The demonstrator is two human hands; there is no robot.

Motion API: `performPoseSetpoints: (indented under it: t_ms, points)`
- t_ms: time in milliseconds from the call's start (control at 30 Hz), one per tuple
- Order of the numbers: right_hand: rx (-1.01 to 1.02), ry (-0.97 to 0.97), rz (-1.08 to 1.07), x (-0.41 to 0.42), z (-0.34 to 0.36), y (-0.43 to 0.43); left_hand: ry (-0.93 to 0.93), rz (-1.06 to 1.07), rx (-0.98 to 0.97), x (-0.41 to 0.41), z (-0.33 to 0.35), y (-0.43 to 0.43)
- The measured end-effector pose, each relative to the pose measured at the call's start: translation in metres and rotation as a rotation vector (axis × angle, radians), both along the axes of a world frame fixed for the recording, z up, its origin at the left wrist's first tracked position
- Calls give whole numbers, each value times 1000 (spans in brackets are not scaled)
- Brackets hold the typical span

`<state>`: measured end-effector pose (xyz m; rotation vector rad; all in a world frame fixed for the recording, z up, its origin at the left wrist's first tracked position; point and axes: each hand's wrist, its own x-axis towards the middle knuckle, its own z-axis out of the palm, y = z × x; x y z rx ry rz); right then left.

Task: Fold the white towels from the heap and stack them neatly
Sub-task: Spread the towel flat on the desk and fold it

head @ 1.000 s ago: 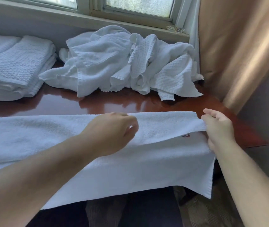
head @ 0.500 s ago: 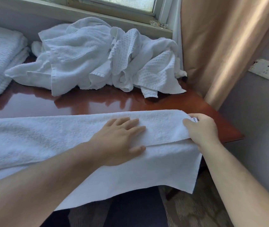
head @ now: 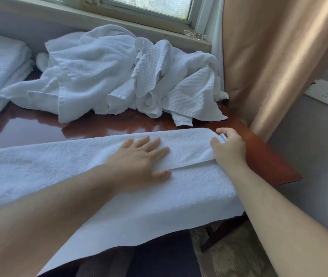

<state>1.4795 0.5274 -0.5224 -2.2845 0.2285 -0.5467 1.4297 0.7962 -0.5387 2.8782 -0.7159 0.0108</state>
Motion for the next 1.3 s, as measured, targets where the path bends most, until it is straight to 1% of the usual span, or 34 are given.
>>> performPoseSetpoints:
  t_ms: [67,167,233,367,400,500,533,667,733,833,900,967,1033,1067,1133,1167,1233,1267,1300]
  points:
    - [-31,-3,-27,-2,-1,-4,-31,-19,-31,-5,1,-2]
    - [-52,-6,-49,-6,-4,-8,-237,-53,-121,-19,4,-5]
    - [-27,-16,-80,-8,-3,-6,-364,-85,-92,-25,7,-9]
    - [46,6,-69,-13,3,-5,-483,-162,-82,-33,14,-10]
    - [64,9,-60,-15,4,-6,-471,-163,-67,-35,16,-10]
    - [89,-8,-62,-18,5,-11,-305,-76,2,-34,19,-11]
    - [90,-13,-65,-19,4,-12,-283,-52,16,-31,20,-12]
    - [100,-31,-78,-18,1,-10,-347,-43,146,-26,26,-18]
    - [73,-43,-102,-19,0,-8,-357,-34,180,-29,28,-19]
    - [54,-76,-153,-19,-2,-7,-408,-41,103,-37,27,-18]
    - [55,-64,-192,-20,-2,-5,-439,-75,38,-44,25,-20]
    - [-29,42,-213,-22,1,-3,-426,-121,39,-48,23,-21]
    - [-210,189,-219,-25,5,-2,-351,-133,20,-49,23,-17]
    - [-310,217,-230,-27,7,-1,-302,-124,-27,-49,25,-14]
    - [-493,177,-245,-30,13,6,-211,-58,-176,-48,28,-6]
    - [-550,125,-220,-32,16,13,-178,0,-252,-44,28,1]
    - [-560,7,-59,-38,22,36,-133,113,-330,-39,26,17]
    - [-520,-17,60,-41,25,51,-123,144,-321,-38,24,28]
    - [-473,1,190,-44,26,68,-114,166,-282,-40,22,39]
